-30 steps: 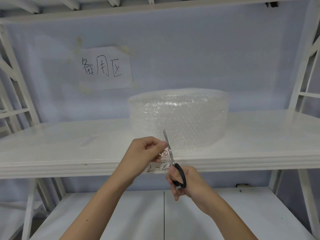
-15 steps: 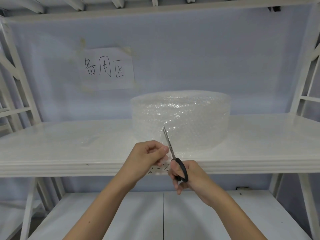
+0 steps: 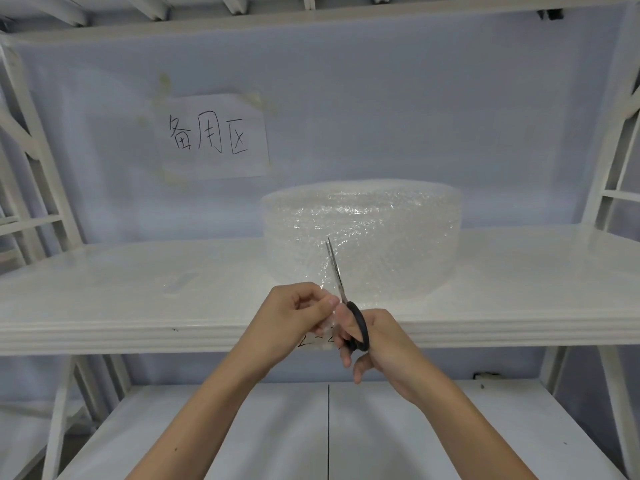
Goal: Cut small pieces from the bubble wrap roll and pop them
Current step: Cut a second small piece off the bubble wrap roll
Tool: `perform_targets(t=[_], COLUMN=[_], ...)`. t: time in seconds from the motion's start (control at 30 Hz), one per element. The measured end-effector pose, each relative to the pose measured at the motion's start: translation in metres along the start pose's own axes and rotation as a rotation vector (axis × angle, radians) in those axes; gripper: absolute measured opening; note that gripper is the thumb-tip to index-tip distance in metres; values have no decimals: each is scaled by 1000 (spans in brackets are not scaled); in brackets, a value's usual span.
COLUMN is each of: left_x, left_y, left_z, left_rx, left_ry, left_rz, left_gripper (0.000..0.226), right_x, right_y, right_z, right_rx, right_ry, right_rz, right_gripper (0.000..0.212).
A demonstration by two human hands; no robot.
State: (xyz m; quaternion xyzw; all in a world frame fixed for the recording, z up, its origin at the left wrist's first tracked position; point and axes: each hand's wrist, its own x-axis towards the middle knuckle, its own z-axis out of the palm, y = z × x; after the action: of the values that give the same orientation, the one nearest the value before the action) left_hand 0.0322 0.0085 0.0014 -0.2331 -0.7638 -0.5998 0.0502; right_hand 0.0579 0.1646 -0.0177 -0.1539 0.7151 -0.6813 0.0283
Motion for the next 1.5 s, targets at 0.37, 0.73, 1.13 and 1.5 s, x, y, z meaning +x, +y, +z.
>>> perform_targets(t=[0.37,0.73,1.13,1.5], left_x=[-3,-6,-10,-12], left_y=[1,5,9,9], left_z=[-2,-4,-8,-5], left_rx=[46,36,50,16], left_ry=[-3,-13,-25,-28], left_rz=[3,8,-20,-43], left_gripper=[20,18,17,18], right_x=[6,6,11,11], right_y=[-8,-23,-29,-30], right_z=[2,1,-4,-7], right_rx=[-8,-86,-161,-176], right_ry=[61,79,95,131], right_rz=[-1,-14,-36,-70], right_gripper=[55,48,54,54])
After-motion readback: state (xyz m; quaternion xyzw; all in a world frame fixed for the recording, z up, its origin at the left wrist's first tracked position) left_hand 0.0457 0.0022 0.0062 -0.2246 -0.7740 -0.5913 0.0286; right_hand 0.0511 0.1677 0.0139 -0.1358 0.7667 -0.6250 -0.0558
